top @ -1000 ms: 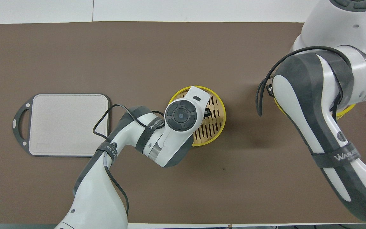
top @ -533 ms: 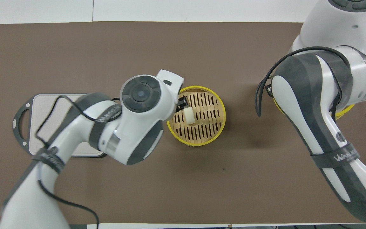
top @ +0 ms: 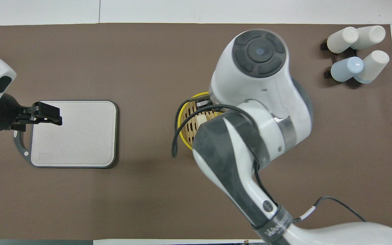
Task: Place bun in steamer
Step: 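Bring the lid over the steamer with the right gripper while the left gripper retracts, then lower the lid onto the steamer with the right gripper, then open the right gripper and withdraw it from the lid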
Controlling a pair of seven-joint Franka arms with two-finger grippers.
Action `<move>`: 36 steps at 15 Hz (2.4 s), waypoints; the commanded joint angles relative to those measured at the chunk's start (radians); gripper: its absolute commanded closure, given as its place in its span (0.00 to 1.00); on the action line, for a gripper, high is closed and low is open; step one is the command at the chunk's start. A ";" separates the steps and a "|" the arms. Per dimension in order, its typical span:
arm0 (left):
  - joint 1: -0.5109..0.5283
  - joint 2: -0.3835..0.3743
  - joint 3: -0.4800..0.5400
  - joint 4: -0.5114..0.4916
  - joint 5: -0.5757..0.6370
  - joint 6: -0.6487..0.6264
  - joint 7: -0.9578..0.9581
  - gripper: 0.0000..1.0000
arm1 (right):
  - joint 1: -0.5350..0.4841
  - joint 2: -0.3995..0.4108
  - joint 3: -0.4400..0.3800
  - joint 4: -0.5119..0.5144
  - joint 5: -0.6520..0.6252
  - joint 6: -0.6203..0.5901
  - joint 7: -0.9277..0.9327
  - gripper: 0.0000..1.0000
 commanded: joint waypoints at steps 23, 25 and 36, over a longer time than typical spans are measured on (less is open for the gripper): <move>0.057 0.047 -0.011 0.142 0.079 -0.130 0.126 0.00 | 0.159 0.078 -0.004 -0.207 0.021 0.378 0.257 1.00; 0.084 0.044 -0.015 0.144 0.044 -0.125 0.131 0.00 | 0.159 0.077 -0.004 -0.220 0.021 0.395 0.258 1.00; 0.092 0.029 -0.015 0.134 0.036 -0.078 0.175 0.00 | 0.029 -0.036 -0.033 -0.126 -0.028 0.182 0.226 0.00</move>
